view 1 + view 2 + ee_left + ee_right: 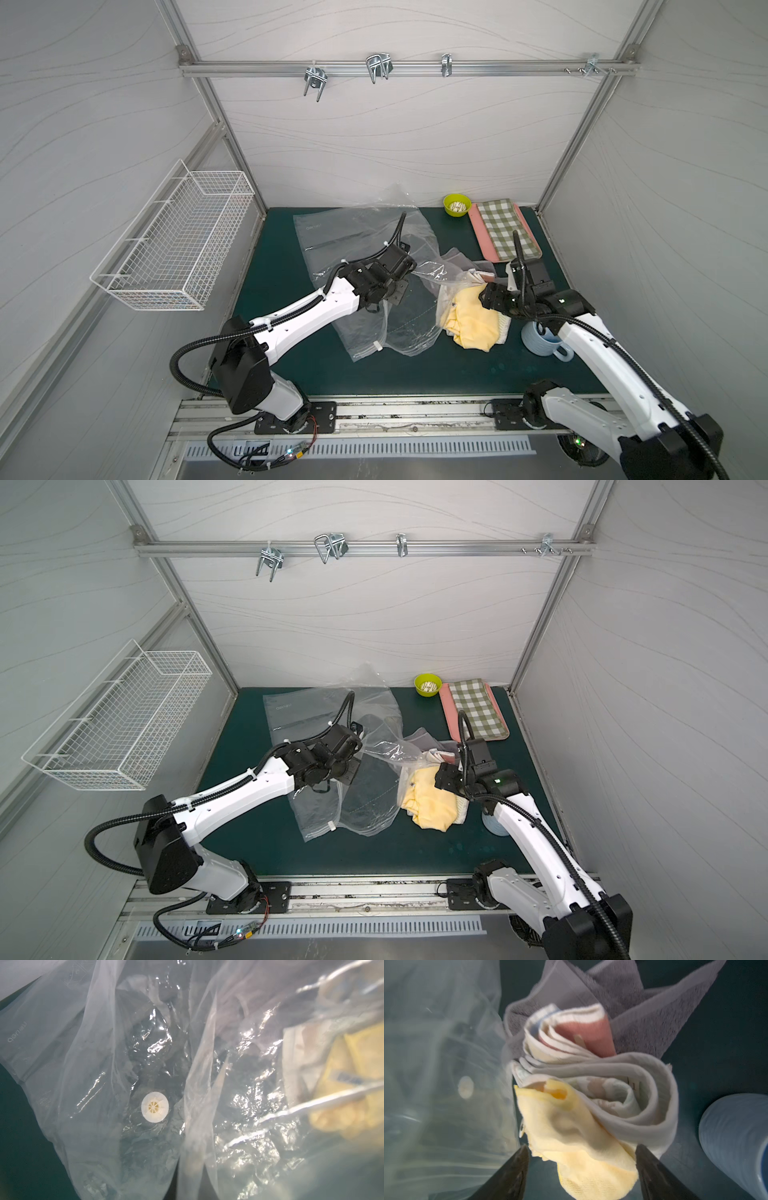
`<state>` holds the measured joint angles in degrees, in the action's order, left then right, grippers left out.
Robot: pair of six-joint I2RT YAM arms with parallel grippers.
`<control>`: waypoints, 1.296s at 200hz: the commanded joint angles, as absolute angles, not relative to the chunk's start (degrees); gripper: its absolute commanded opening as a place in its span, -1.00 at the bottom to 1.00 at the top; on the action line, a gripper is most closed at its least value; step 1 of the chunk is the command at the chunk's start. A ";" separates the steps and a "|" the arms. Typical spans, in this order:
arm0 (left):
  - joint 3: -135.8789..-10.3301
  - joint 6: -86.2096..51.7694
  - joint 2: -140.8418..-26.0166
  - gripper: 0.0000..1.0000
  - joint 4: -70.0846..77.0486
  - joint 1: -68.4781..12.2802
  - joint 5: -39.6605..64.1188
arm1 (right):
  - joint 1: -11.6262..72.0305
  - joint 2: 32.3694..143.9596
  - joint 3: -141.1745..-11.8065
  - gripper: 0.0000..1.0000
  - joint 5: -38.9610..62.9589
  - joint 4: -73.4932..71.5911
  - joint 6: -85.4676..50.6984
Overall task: Place the folded towel into the vacuum bag
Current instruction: Open the vacuum bag at the center of the board, then pick up the towel from the center of the board.
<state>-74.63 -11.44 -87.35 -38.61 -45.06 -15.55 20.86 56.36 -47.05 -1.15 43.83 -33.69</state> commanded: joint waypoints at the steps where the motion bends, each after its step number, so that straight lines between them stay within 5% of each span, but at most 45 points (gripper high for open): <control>1: -78.32 -14.87 -88.42 -1.00 -37.82 -43.01 -13.31 | 20.42 55.62 -44.65 0.60 0.87 41.94 -35.29; 116: -76.52 -20.21 -93.33 -1.00 -40.09 -40.89 -6.87 | 19.95 56.68 -36.50 0.50 18.87 25.58 -30.73; 169: -77.39 -20.46 -95.74 -1.00 -41.54 -40.89 -6.11 | 20.56 59.81 -35.44 0.50 16.95 23.17 -31.97; 215: -76.99 -22.01 -95.23 -1.00 -40.54 -40.81 -5.26 | 20.78 61.12 -32.27 -0.14 9.92 22.58 -34.99; 253: -76.68 -23.01 -94.53 -1.00 -38.56 -40.27 -3.19 | 20.74 60.79 -31.61 -1.00 11.35 19.75 -35.53; 259: -76.56 -23.18 -94.49 -1.00 -38.21 -39.95 -2.64 | 20.74 60.82 -32.00 -1.00 12.10 19.57 -35.15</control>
<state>-75.72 -21.21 -95.00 -40.21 -40.69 -4.69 20.56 60.93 -31.79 11.57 21.47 -35.11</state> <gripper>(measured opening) 0.047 0.063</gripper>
